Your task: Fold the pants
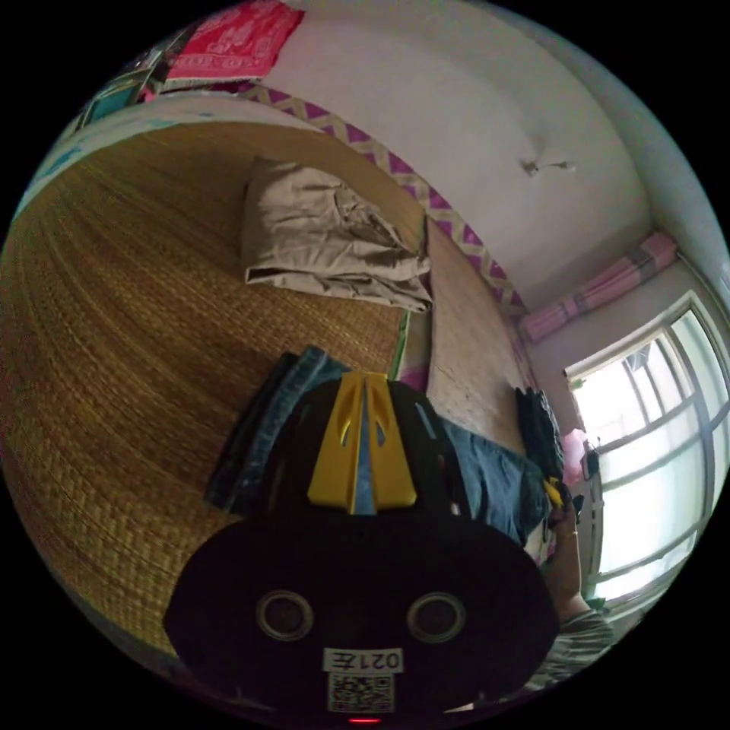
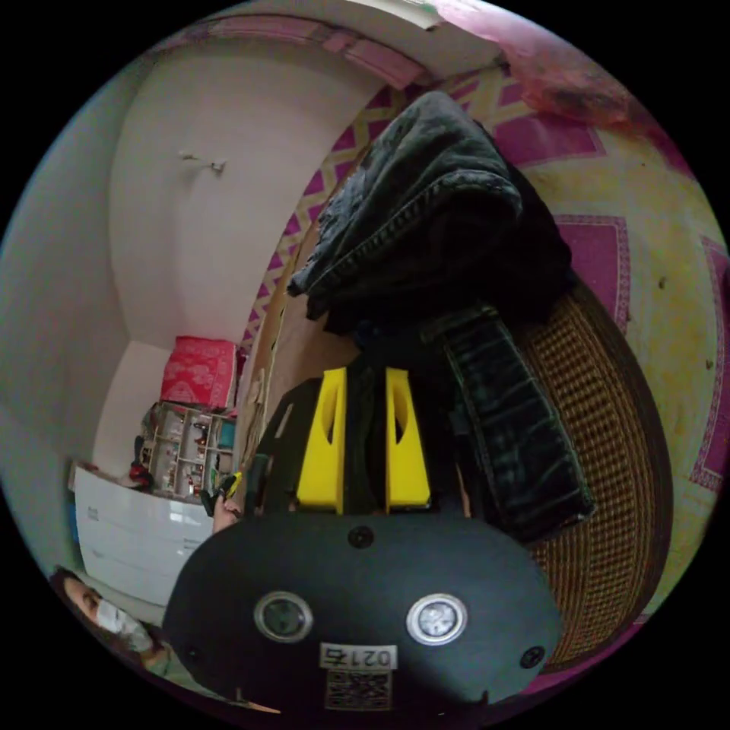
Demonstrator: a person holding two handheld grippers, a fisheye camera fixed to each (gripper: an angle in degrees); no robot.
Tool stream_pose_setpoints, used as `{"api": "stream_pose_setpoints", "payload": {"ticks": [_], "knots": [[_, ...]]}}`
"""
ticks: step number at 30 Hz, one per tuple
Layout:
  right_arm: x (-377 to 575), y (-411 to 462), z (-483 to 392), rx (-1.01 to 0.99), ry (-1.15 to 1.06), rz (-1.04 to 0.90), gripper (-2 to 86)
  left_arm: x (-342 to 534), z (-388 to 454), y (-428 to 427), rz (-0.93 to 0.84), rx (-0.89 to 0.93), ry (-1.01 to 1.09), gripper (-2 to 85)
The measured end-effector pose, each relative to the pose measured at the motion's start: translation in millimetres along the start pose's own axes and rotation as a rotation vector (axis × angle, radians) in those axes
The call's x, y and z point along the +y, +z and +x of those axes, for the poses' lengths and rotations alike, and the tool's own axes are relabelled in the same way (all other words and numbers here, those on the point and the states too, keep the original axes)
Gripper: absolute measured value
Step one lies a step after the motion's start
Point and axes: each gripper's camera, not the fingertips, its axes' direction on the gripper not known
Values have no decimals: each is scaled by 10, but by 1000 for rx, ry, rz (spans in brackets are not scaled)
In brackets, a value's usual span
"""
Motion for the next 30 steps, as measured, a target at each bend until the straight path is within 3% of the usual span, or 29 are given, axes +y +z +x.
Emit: {"api": "stream_pose_setpoints", "payload": {"ticks": [3,6,10,17,19,22,25,30], "knots": [[432,185,-395,-16,-219,-75,49,160,284,136,-103,31,190,8],[1104,728,-1014,-20,-526,-279,28,443,623,439,-250,59,362,37],[2169,1695,-1511,167,-809,-528,-1,786,773,845,-364,-91,469,16],[3166,1904,-1553,388,-961,-431,-5,851,587,752,-251,-42,327,-7],[3427,1931,-1479,405,-985,-333,-5,952,461,476,-51,-58,194,-4],[3608,2026,-1448,437,-1001,-300,-5,1066,148,261,70,-3,-45,39],[3730,2131,-1422,465,-994,-286,-5,1141,-107,265,80,14,-225,109],[3891,2252,-1370,506,-1002,-274,-5,1210,-81,402,79,-21,-276,134]]}}
